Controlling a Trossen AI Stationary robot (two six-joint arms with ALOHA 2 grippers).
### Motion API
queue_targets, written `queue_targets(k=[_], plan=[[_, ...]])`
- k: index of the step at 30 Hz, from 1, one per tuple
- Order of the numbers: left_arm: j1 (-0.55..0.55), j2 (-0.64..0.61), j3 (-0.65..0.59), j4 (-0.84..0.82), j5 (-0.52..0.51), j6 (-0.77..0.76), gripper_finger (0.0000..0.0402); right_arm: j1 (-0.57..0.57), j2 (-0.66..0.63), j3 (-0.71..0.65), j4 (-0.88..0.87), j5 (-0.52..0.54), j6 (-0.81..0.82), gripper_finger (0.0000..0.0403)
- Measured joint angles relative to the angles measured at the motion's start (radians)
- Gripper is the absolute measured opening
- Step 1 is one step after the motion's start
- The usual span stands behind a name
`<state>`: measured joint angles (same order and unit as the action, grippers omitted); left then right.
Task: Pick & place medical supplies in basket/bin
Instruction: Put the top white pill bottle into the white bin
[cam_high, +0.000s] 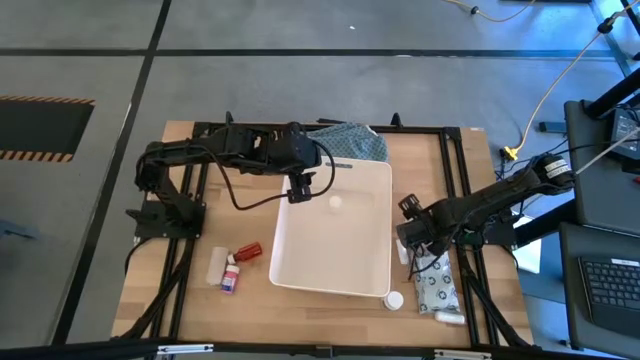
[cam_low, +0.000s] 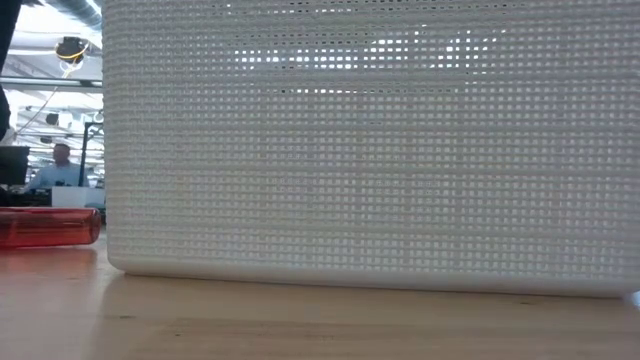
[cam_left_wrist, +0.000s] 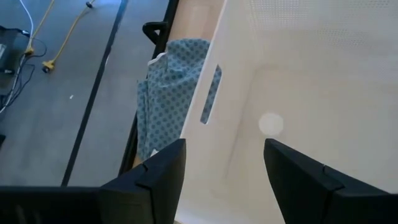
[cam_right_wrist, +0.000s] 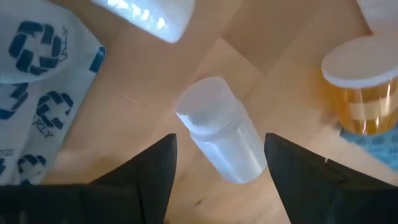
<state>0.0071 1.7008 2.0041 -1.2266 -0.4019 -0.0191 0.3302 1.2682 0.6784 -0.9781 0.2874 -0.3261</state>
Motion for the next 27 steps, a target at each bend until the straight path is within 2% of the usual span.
queue_targets(k=[4, 21, 27], plan=[[0.000, 0.000, 0.000, -0.001, 0.001, -0.013, 0.0210, 0.000, 0.000, -0.017, 0.025, -0.001, -0.074, 0.0243], [0.000, 0.000, 0.000, -0.005, 0.001, -0.021, 0.0210, 0.000, 0.000, -0.144, 0.227, 0.005, -0.128, 0.0242], [0.000, -0.001, 0.000, -0.005, 0.000, -0.021, 0.0210, 0.000, 0.000, -0.150, 0.243, 0.009, -0.124, 0.0198]])
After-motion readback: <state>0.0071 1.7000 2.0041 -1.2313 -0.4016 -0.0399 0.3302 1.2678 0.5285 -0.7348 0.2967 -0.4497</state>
